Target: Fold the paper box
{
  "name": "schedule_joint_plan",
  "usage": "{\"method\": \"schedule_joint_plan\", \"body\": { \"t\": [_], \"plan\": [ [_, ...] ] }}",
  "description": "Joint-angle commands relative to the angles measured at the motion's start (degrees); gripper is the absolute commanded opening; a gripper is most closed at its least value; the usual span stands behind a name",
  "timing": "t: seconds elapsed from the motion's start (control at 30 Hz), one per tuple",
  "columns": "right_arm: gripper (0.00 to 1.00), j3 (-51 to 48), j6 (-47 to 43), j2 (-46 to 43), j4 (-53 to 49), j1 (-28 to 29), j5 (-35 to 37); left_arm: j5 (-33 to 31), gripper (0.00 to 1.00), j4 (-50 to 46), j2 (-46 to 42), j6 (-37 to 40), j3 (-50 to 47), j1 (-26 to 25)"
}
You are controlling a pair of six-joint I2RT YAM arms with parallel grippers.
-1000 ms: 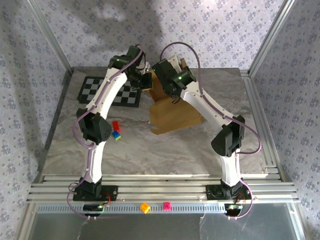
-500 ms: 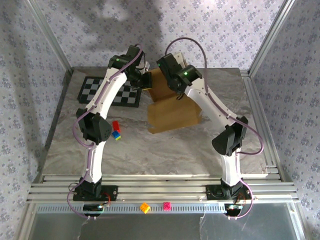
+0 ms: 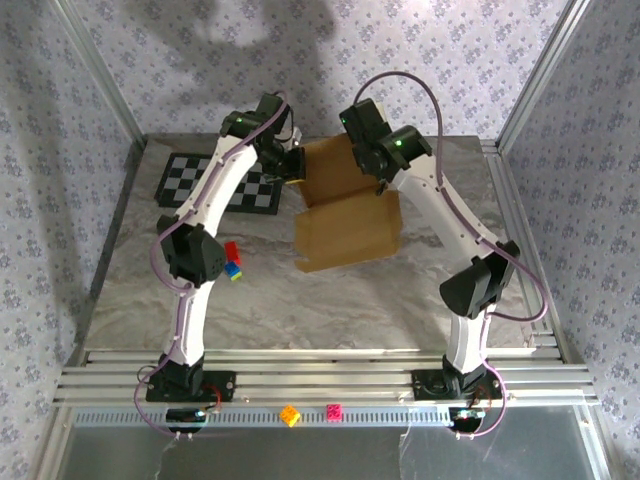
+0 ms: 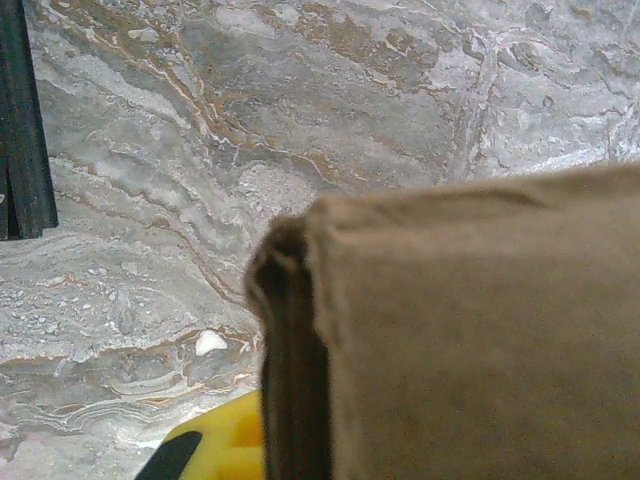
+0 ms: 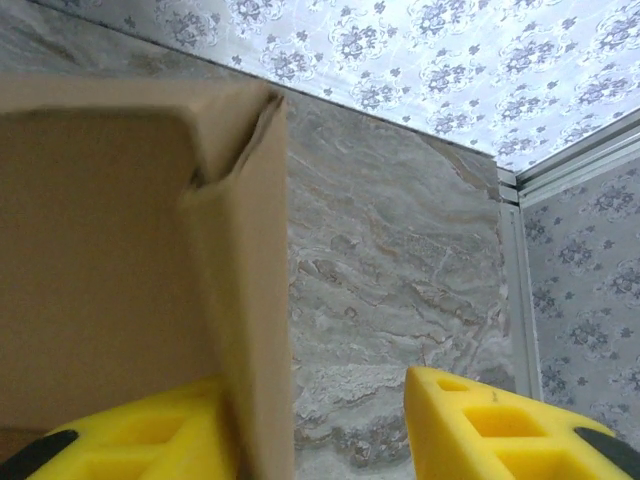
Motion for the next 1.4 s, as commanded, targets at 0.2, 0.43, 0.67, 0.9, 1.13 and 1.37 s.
{"method": "schedule_joint_plan", "body": {
  "t": [0.2,0.43,0.67,0.9,1.13,1.37],
  "plan": [
    [0.43,-0.75,1.52,1.46,-0.19,-0.18,1.11,0.41,0.00,-2.12,0.51,0.53,2.02,-0.15],
    [0.09,3.21,2.22,4.21,-1.82,1.40,6.51,-0.30,0.00,-2.51,0.64,0.36,1.91,-0.14],
    [0.00,4.35,3.86,4.65,-4.12,2.75,10.96,-5.01,0.00,-3.80,0.45,-0.67,1.94,-0.26],
    [0.00,7.65,7.41,6.64,-9.29,2.79,11.22,-8.16,0.00,-6.33,1.02,-2.08,2.87,-0.30],
    [0.00,10.32,10.52,8.25,-13.45,3.56,11.94,-11.89,0.00,-9.68,2.22,-3.67,4.40,-0.54],
    [0.00,12.31,14.13,9.09,-16.29,5.43,11.48,-13.08,0.00,-9.44,2.36,-5.43,4.58,-0.76]
  ]
}}
